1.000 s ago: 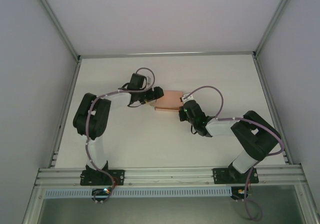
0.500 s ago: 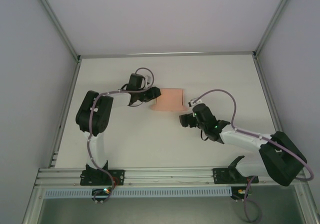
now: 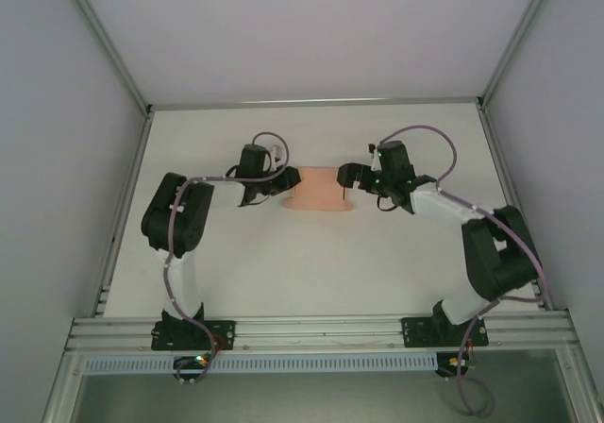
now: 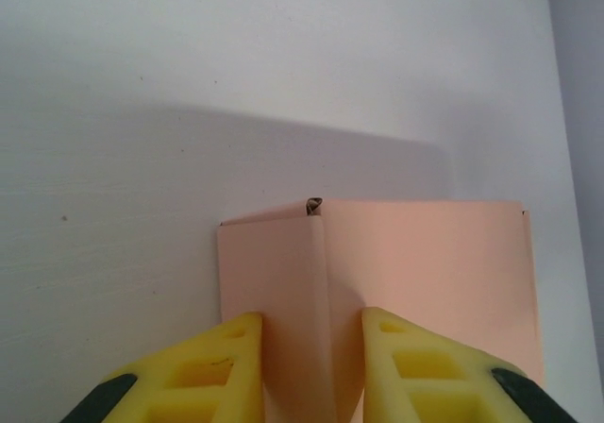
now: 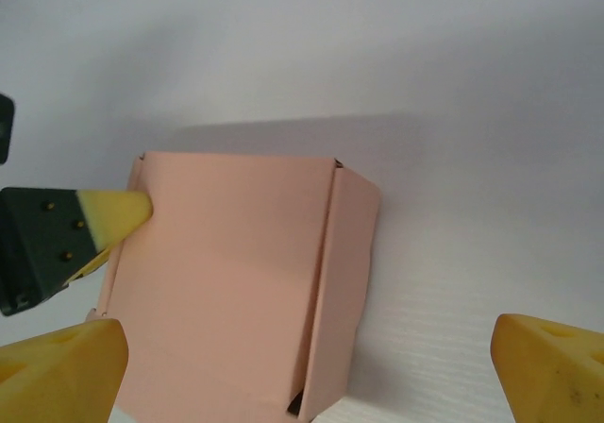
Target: Assemble paper box
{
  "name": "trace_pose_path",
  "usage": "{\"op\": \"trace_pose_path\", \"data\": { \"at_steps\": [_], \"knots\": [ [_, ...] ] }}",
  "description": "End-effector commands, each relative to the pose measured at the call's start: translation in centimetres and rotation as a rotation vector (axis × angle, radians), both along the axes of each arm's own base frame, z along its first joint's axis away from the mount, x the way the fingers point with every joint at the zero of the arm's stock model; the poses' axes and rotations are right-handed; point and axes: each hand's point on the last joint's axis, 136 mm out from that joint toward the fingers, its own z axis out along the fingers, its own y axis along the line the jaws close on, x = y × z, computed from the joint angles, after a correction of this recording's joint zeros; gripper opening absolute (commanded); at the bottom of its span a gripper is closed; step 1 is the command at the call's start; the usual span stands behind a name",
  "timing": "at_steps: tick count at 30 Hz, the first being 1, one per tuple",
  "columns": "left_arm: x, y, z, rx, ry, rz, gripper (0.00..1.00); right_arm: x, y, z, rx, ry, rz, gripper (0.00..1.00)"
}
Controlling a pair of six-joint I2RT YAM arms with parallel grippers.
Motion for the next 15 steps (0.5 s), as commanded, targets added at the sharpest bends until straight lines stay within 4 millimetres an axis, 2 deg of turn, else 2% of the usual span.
{"op": "trace_pose_path", "data": {
  "at_steps": [1,2,7,15],
  "knots": [
    [-3.4,2.2,-5.6,0.066,0.191,0.036,0.20,-0.7,1.8,-0.7,0.143,0.130,0.061,1.00],
    [-2.8,3.1,-5.5,0.044,0.187,0.059,0.19,-0.5,1.8,-1.0,0.150,0.142,0.061,1.00],
    [-2.8,4.2,-5.6,0.022,0.191,0.107,0.20,-0.3,2.9,-2.5,0.214,0.216,0.114,1.00],
    [-2.7,4.2,-6.1,-0.101,0.202,0.134,0.19,0.2,4.9,-3.5,0.339,0.293,0.158,0.99]
  ]
}}
